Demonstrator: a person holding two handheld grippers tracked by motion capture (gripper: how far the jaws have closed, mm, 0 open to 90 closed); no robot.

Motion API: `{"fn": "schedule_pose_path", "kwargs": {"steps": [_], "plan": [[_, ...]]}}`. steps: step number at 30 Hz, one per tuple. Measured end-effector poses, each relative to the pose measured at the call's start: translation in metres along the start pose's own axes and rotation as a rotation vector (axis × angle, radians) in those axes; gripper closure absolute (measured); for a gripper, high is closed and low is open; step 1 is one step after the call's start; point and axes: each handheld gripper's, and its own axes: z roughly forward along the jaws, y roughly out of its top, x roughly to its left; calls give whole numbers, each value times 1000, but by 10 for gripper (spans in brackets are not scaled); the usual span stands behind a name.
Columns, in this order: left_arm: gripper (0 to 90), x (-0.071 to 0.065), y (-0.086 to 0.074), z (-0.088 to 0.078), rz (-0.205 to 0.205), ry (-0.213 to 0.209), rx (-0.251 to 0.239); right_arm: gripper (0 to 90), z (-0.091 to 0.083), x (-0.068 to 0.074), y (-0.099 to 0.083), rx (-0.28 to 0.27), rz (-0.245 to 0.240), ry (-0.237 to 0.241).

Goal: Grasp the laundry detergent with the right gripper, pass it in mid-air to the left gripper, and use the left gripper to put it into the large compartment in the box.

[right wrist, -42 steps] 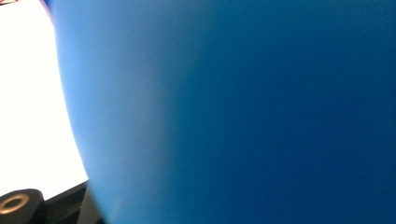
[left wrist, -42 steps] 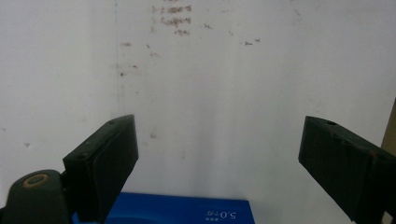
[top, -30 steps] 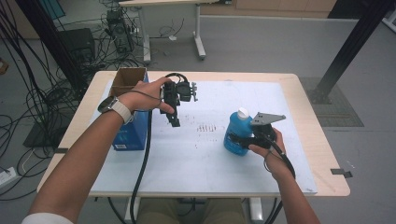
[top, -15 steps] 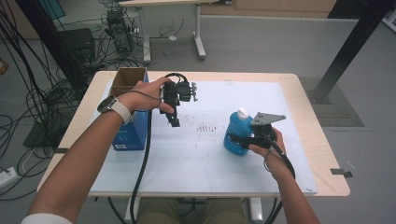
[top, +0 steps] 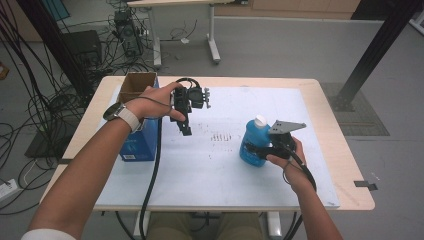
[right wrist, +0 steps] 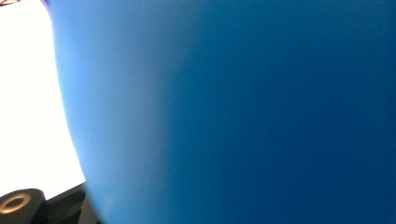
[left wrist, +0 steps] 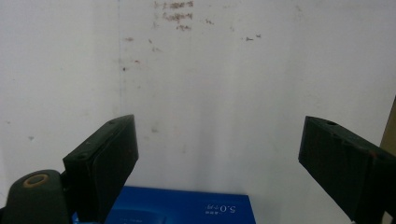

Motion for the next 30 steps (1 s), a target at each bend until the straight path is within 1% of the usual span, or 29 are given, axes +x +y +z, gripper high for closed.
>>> {"fn": "schedule_pose_path", "kwargs": {"steps": [30], "plan": [[122,-2,-1,-1,-6,2,-3,441,0,0,0,-3,1,-1]]}}
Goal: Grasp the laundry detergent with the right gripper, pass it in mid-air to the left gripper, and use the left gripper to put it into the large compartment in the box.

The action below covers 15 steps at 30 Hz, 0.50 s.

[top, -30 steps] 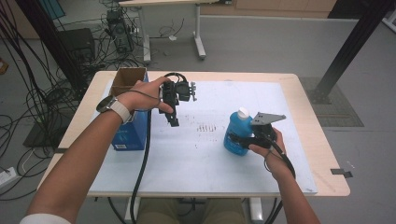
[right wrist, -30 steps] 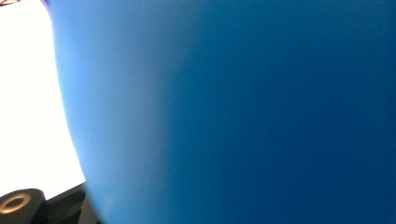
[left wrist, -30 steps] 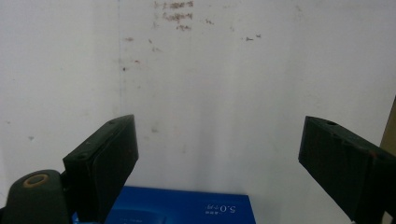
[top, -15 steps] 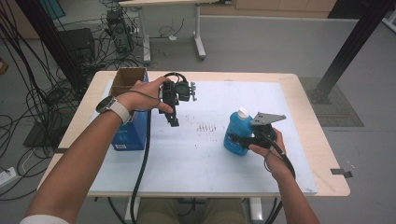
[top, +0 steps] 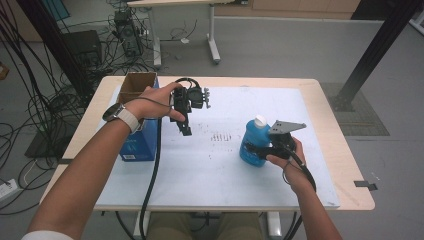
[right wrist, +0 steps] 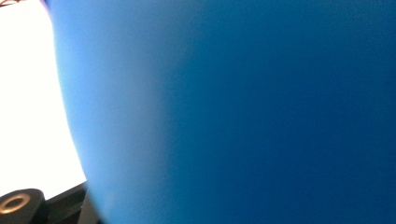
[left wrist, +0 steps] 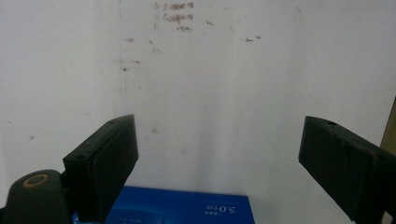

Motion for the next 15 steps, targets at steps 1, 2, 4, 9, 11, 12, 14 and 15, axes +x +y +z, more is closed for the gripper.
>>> {"fn": "schedule_pose_path", "kwargs": {"steps": [1,2,4,9,11,12,14,15], "plan": [[123,0,0,0,0,0,-2,441,0,0,0,0,0,0],[123,0,0,0,5,1,1,442,0,0,0,-1,0,0],[123,0,1,0,3,-1,0,441,0,0,0,0,1,0],[123,0,1,0,6,1,-2,441,0,0,0,-1,1,0],[123,0,0,1,2,1,-2,441,0,0,0,-2,1,0],[123,0,0,1,2,0,-2,441,0,0,0,-1,2,0],[123,0,1,1,2,1,-2,441,0,0,0,-2,1,0],[123,0,1,1,2,1,-3,441,0,0,0,-2,2,0]]}}
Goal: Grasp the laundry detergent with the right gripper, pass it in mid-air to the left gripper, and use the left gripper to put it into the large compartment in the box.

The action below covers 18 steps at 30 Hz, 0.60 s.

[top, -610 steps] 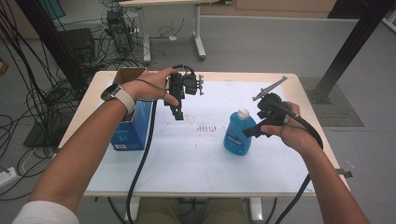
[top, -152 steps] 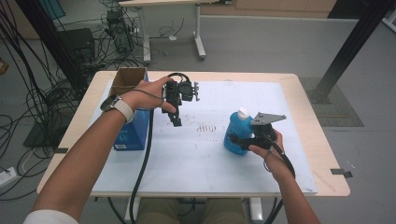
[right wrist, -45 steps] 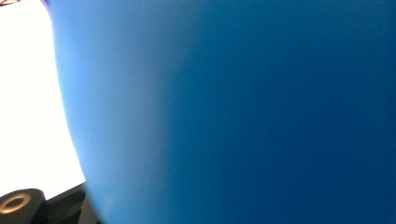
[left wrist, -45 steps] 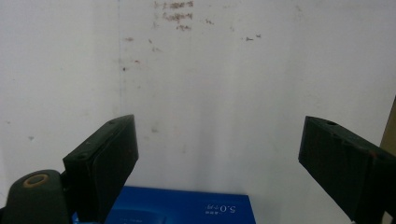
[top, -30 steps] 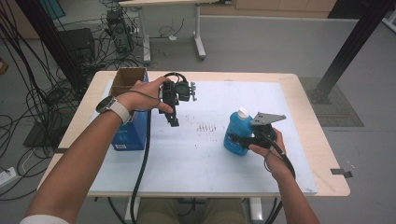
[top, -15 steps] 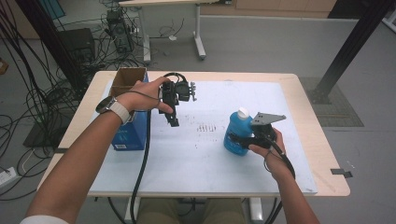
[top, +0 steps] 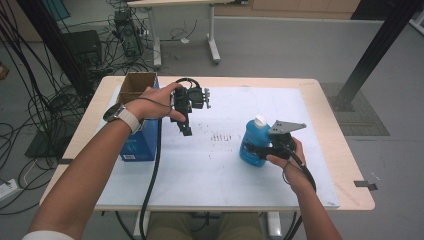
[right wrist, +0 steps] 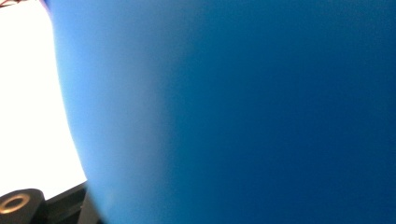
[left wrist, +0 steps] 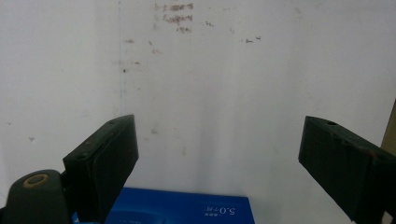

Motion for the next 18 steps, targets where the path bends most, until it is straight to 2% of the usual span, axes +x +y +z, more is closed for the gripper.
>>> {"fn": "schedule_pose_path", "kwargs": {"steps": [18], "plan": [[122,0,-1,-1,-2,4,-1,440,0,0,0,-2,1,-1]]}}
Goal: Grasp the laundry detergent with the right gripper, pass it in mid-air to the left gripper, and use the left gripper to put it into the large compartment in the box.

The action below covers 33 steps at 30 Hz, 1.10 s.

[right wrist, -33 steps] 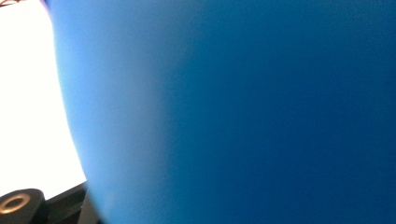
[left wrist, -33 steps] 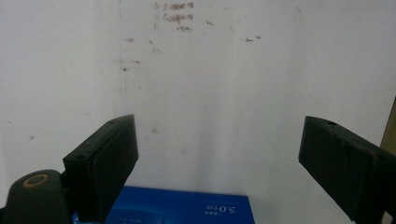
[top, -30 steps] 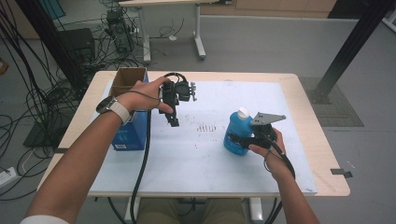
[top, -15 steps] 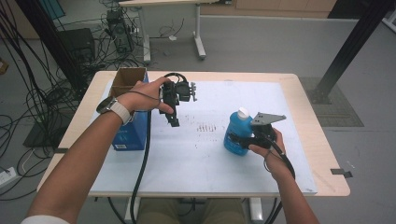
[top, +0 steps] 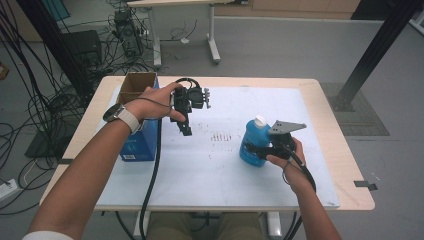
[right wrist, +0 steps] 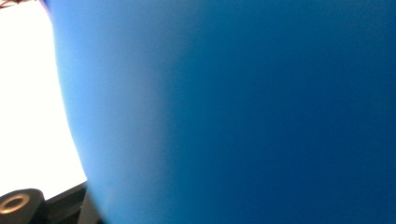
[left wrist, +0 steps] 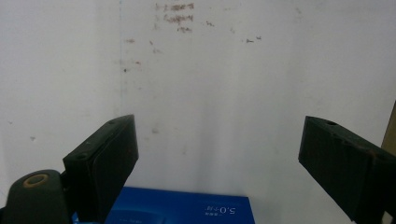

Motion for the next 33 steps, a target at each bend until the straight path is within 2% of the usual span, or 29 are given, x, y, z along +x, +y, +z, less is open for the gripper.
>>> {"fn": "schedule_pose_path", "kwargs": {"steps": [22,26,33], "plan": [[121,-3,-1,-4,-13,7,-3,441,0,-1,1,1,-12,12],[115,-5,-1,-8,-14,6,7,442,-2,-1,2,-9,-14,29],[115,-12,0,-16,-23,-1,21,441,-9,-1,18,-21,-44,87]]}}
